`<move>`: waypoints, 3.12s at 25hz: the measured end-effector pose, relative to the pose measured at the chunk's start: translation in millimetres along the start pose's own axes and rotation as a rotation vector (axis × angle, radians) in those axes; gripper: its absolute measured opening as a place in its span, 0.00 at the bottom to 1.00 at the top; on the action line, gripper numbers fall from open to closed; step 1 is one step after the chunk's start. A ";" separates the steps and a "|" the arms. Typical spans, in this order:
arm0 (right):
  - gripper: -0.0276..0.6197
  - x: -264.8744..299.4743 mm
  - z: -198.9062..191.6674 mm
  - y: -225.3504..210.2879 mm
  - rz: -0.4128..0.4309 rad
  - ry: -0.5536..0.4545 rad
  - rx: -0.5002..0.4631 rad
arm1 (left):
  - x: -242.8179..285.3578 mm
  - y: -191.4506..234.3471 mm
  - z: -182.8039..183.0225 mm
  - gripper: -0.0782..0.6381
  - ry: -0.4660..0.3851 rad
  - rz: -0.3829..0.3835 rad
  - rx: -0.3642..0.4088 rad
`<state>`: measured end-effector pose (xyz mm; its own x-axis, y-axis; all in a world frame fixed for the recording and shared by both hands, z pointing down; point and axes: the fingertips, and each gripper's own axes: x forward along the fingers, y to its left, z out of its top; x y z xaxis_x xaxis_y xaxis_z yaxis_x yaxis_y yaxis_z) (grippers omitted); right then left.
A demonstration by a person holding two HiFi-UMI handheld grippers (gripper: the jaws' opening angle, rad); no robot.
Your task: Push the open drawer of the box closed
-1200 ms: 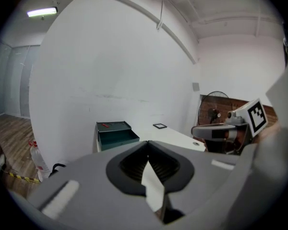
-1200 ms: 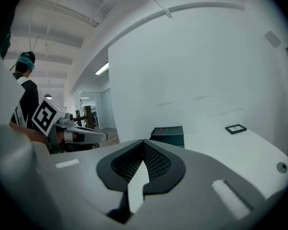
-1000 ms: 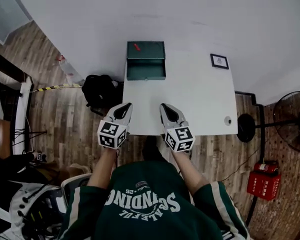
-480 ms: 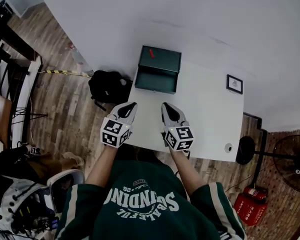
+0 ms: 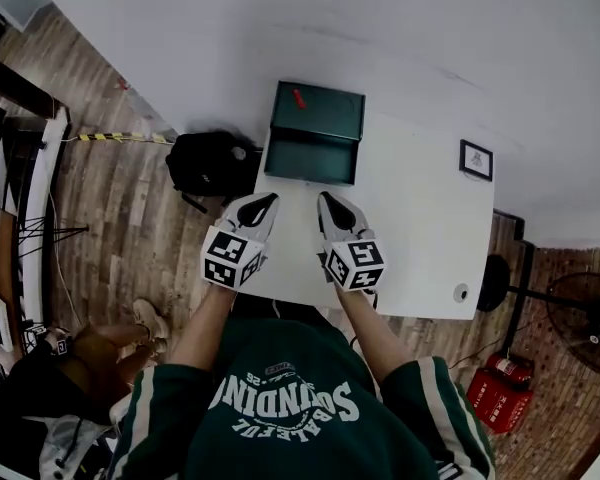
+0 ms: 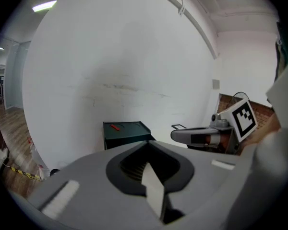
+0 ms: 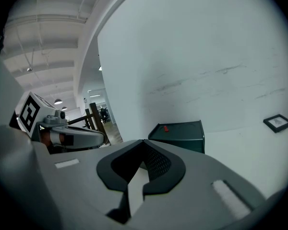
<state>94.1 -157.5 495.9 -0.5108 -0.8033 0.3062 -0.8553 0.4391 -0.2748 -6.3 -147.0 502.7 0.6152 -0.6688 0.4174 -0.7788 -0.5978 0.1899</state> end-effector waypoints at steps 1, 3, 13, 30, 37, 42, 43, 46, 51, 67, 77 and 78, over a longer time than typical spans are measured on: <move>0.05 1.9 -4.2 -2.2 -0.008 0.009 0.007 | 2.8 0.8 -2.6 0.18 0.009 -0.008 -0.002; 0.05 6.1 -15.3 -5.2 -0.024 0.031 0.023 | 7.3 2.9 -9.5 0.18 0.030 -0.025 -0.001; 0.05 37.5 -73.7 -18.2 -0.051 0.151 0.078 | 34.0 21.4 -46.9 0.18 0.108 -0.077 -0.033; 0.20 78.2 -131.8 -45.4 -0.179 0.319 0.198 | 40.7 45.0 -70.5 0.18 0.163 -0.094 -0.086; 0.19 93.1 -141.0 -56.2 -0.221 0.333 0.283 | 38.3 53.2 -75.7 0.18 0.177 -0.096 -0.098; 0.19 98.2 -144.9 -58.6 -0.244 0.347 0.317 | 36.6 62.1 -78.0 0.18 0.183 -0.094 -0.102; 0.17 98.7 -145.3 -58.1 -0.245 0.349 0.320 | 36.0 63.8 -78.3 0.18 0.185 -0.094 -0.103; 0.15 98.7 -145.2 -58.7 -0.241 0.352 0.329 | 36.0 67.7 -78.1 0.18 0.187 -0.092 -0.111; 0.15 98.6 -143.9 -59.4 -0.241 0.364 0.328 | 36.3 71.6 -76.5 0.18 0.187 -0.092 -0.117; 0.14 124.0 -123.8 -77.6 -0.221 0.365 0.297 | 40.2 82.4 -82.1 0.18 0.200 -0.090 -0.137; 0.14 148.8 -109.5 -90.1 -0.197 0.369 0.296 | 41.0 94.0 -81.4 0.18 0.204 -0.085 -0.146; 0.14 151.2 -108.7 -90.7 -0.193 0.367 0.294 | 40.8 95.1 -81.4 0.18 0.205 -0.085 -0.146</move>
<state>85.0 -275.1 666.2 -0.3873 -0.6415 0.6622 -0.9038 0.1222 -0.4102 -65.3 -195.2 610.1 0.6529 -0.5067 0.5630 -0.7441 -0.5678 0.3519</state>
